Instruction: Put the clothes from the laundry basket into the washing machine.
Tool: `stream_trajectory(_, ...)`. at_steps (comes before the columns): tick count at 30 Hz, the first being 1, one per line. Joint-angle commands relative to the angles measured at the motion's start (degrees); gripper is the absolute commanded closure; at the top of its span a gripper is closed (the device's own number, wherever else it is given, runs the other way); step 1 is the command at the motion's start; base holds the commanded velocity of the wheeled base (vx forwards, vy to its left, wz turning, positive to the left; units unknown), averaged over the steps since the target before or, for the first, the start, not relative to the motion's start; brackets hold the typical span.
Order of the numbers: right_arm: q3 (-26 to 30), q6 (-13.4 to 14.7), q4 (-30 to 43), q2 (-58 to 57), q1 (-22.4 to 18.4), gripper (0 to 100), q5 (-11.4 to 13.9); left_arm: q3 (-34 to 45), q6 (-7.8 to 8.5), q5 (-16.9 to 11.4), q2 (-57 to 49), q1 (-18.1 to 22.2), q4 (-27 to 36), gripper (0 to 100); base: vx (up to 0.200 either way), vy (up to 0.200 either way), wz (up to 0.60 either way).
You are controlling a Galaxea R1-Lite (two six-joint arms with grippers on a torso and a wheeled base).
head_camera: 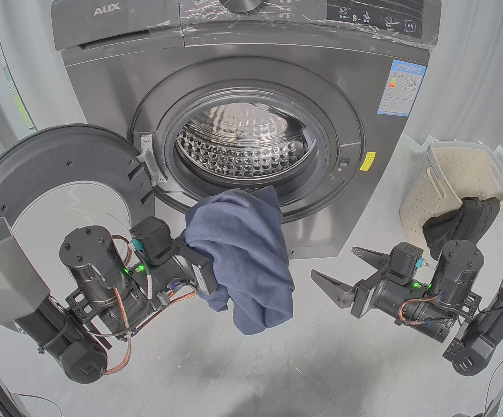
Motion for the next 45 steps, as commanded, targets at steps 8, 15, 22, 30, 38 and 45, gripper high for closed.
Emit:
stream_trajectory(8,0.26,0.15,-0.02,0.13,0.62,0,0.02,0.04,-0.01,0.00,1.48,-0.32,0.01,100,0.200,0.000,0.00)
stream_trajectory(15,1.05,0.24,0.16,-0.05,1.67,0,-0.07,0.22,-0.01,0.09,1.57,-0.94,0.01,100,0.029,0.000,0.00)
stream_trajectory(22,3.78,-0.29,-0.02,-0.22,3.61,0,0.11,0.22,0.25,0.09,1.92,-1.20,0.01,100,0.000,0.000,0.00)
stream_trajectory(30,3.95,-0.20,-0.02,-0.93,4.93,0,0.02,-5.76,1.30,4.40,7.46,-2.70,0.10,100,0.000,0.000,0.00)
stream_trajectory(38,4.04,-0.02,-0.02,-1.28,5.54,0,0.02,-18.33,0.69,-0.96,17.30,-1.64,0.19,100,0.000,0.000,0.00)
stream_trajectory(45,4.57,-0.02,-0.02,-1.72,5.63,0,0.02,-31.07,0.51,-0.44,24.42,1.96,3.00,100,0.000,0.000,0.00)
